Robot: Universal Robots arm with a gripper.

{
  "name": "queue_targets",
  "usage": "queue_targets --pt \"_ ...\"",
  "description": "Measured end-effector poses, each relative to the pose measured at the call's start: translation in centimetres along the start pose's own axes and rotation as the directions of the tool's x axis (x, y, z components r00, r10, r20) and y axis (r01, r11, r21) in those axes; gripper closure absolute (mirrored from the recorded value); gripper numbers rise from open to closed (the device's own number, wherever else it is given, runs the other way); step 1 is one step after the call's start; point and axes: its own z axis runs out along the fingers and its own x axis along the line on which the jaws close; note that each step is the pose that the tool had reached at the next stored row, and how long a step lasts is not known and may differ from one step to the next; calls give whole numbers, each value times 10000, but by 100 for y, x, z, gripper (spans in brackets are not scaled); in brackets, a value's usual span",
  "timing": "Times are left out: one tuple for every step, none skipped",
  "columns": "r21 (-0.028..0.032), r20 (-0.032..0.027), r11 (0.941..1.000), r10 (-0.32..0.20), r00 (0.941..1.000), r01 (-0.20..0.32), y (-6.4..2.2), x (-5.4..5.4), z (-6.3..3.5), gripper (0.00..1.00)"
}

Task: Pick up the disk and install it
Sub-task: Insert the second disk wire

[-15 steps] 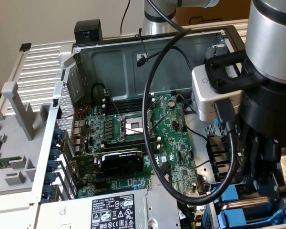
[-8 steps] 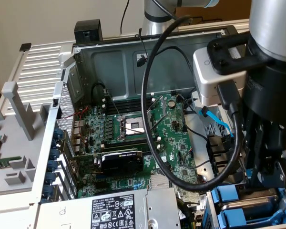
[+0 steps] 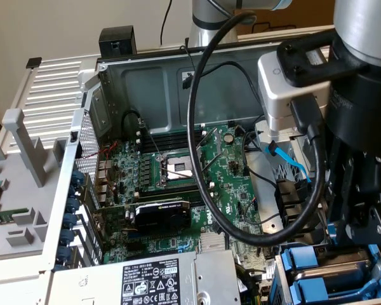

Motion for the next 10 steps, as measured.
queue_targets --pt "0 0 10000 0 10000 0 0 0 0 69" --pt "0 0 10000 0 10000 0 0 0 0 69" --pt "0 -1 10000 0 10000 0 0 0 0 69" --pt "0 0 10000 0 10000 0 0 0 0 69" --pt "0 0 10000 0 10000 0 0 0 0 69" --pt "0 0 10000 0 10000 0 0 0 0 69" --pt "0 0 10000 0 10000 0 0 0 0 69" --pt "0 -1 10000 0 10000 0 0 0 0 69" --pt "0 0 10000 0 10000 0 0 0 0 69" --pt "0 0 10000 1 10000 -1 0 0 0 69"
